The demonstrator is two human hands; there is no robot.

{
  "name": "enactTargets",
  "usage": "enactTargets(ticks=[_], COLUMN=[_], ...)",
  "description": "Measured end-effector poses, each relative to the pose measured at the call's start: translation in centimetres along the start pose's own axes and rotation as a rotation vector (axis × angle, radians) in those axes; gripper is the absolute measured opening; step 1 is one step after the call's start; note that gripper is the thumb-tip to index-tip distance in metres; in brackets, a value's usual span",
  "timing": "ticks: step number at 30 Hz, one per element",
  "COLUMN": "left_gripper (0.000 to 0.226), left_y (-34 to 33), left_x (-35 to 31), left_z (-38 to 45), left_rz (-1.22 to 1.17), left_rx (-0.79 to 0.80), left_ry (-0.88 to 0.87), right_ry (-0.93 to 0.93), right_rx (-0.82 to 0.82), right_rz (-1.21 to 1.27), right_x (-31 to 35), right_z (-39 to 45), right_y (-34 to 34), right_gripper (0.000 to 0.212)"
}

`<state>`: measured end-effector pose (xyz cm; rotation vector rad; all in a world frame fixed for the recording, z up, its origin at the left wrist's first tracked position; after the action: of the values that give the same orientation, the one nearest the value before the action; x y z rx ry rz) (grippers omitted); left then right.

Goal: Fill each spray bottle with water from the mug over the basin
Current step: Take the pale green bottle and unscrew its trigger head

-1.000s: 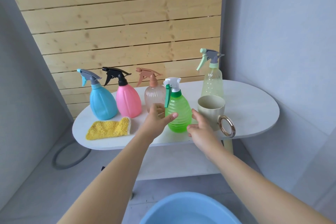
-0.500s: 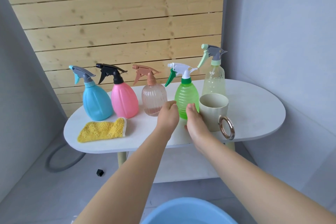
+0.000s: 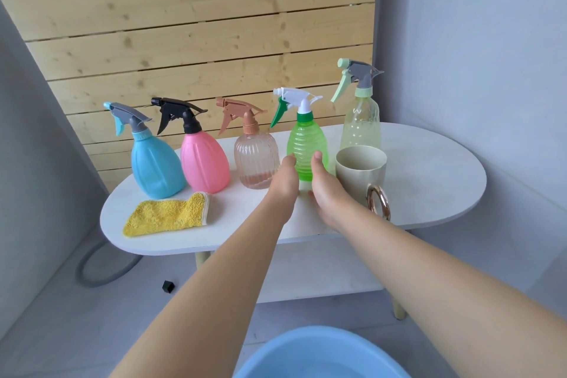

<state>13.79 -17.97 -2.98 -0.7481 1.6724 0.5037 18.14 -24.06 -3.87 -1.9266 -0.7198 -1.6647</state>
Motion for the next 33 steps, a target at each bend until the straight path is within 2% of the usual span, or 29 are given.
enactTargets(ticks=[2,3,9,14,18,21,22,24,27,28,29,31,33], left_gripper=[0.026,0.022,0.029,0.024,0.018,0.042,0.039,0.011,0.011,0.021,0.021,0.006,0.014], left_y=[-0.1,-0.2,-1.5,-4.0,-6.2,-7.5,-7.8,-8.2,-8.9,-9.2,-9.3,-9.8,-10.2], left_x=[-0.6,-1.2,-6.5,-10.2,-11.1,-11.9,-12.1,-12.2,-11.8,-11.6,-11.6,-11.5,-11.4], left_z=[-0.8,-1.3,-4.0,-4.2,-3.1,-1.5,-1.1,0.3,0.8,0.7,0.6,0.2,0.1], left_rz=[0.036,0.061,0.324,0.553,0.676,0.716,0.712,0.686,0.707,0.716,0.734,0.808,0.843], left_rx=[-0.018,-0.041,-0.126,-0.099,-0.041,-0.07,-0.08,-0.085,-0.112,-0.133,-0.15,-0.191,-0.225], left_ry=[-0.008,-0.022,-0.295,-0.45,-0.465,-0.422,-0.417,-0.421,-0.45,-0.465,-0.485,-0.524,-0.55], right_ry=[0.014,0.03,0.255,0.295,0.266,0.224,0.215,0.2,0.202,0.21,0.22,0.241,0.231], right_rx=[0.009,0.005,-0.06,-0.141,-0.136,-0.135,-0.137,-0.133,-0.125,-0.126,-0.123,-0.115,-0.105], right_rz=[0.007,0.009,-0.059,-0.229,-0.344,-0.378,-0.381,-0.388,-0.399,-0.398,-0.393,-0.396,-0.395], right_x=[0.5,0.9,6.1,9.7,10.6,10.8,11.0,11.0,10.8,10.6,10.6,10.4,10.0], right_z=[-0.6,-1.0,-3.6,-3.6,-1.9,-0.4,-0.1,0.5,0.7,0.6,0.5,-0.1,-0.6], right_y=[0.4,0.7,3.6,6.9,8.7,9.5,9.6,9.7,9.8,9.9,9.9,10.2,10.8], right_gripper=[0.06,0.06,0.047,0.042,0.045,0.048,0.049,0.05,0.047,0.045,0.044,0.044,0.046])
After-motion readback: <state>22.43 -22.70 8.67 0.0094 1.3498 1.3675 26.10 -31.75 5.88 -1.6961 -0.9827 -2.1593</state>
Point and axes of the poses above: each hand's wrist, its own z-axis towards the middle knuckle, its own y-axis out of the back of the hand, x = y × z, the point moved 2 cm from there along z, towards the middle knuckle, and after that the axes turned 1 degree about x, right-handed, at the moved point
